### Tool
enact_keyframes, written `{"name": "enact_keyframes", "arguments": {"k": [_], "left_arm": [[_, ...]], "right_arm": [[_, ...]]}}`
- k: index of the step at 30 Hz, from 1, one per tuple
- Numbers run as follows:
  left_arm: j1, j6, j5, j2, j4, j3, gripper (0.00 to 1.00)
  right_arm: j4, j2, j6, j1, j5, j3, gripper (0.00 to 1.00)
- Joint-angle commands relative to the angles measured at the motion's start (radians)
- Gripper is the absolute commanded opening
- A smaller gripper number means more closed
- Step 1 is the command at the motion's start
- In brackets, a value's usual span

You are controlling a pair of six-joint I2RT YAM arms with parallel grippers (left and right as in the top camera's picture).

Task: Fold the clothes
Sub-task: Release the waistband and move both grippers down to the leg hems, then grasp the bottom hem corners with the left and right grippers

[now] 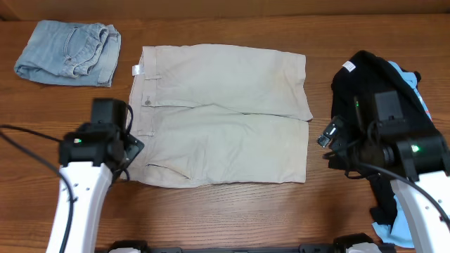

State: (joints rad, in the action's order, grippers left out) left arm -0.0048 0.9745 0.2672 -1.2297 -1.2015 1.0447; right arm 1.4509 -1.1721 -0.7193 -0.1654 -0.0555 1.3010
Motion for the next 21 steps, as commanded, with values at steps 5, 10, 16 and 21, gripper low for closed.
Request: {"name": "enact_keyframes", "arguments": {"k": [5, 10, 16, 21], "left_arm": [[0.006, 0.068, -0.01, -0.102, 0.22, -0.187, 0.71], [0.006, 0.13, -0.029, -0.206, 0.307, -0.253, 0.68], [0.006, 0.134, -0.028, -0.275, 0.348, -0.277, 0.62], [0.006, 0.134, -0.008, -0.298, 0.4, -0.279, 0.62]], "right_arm": [[-0.006, -0.08, 0.024, -0.041, 0.008, -0.006, 1.0], [-0.018, -0.151, 0.024, -0.126, 0.007, -0.006, 0.99], [-0.023, -0.2, 0.013, -0.156, 0.005, -0.013, 0.98], [-0.052, -0.201, 0.008, -0.156, 0.005, -0.068, 0.98]]}}
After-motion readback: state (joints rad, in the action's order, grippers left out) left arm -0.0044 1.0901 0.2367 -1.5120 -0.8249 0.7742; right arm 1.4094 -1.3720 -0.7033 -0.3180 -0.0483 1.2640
